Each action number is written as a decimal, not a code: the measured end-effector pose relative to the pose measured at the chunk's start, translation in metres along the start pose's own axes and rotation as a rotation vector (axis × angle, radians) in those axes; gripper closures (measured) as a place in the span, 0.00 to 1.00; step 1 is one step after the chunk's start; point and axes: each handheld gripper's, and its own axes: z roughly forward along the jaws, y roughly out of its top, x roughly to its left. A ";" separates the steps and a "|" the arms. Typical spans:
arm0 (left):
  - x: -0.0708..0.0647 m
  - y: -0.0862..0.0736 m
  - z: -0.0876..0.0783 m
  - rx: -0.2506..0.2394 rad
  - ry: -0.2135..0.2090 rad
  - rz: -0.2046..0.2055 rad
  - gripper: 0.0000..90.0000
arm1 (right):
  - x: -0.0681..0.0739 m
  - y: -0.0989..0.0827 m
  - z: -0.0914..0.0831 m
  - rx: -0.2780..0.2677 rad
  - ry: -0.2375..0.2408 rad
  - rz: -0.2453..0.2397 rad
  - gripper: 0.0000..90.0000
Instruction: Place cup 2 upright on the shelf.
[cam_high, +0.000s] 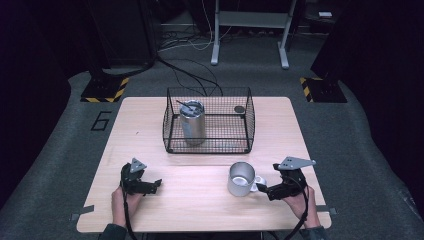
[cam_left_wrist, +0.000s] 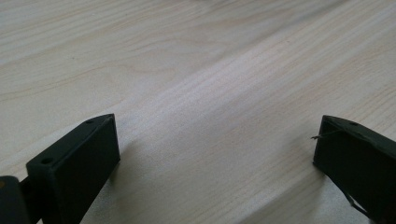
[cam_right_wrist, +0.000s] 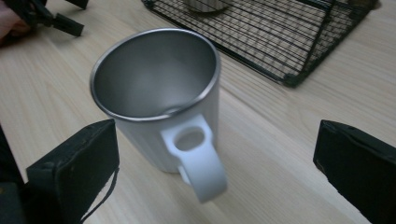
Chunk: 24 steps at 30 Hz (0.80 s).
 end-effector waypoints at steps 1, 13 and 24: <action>0.000 0.000 0.000 0.000 0.000 0.000 0.00 | 0.003 0.003 0.002 0.006 0.003 -0.008 0.00; 0.001 0.000 -0.001 0.011 -0.003 0.014 0.00 | 0.021 0.022 0.028 0.049 0.063 -0.096 0.00; 0.001 0.000 -0.001 0.010 -0.002 0.014 0.00 | 0.029 0.032 0.051 0.117 0.076 -0.153 0.00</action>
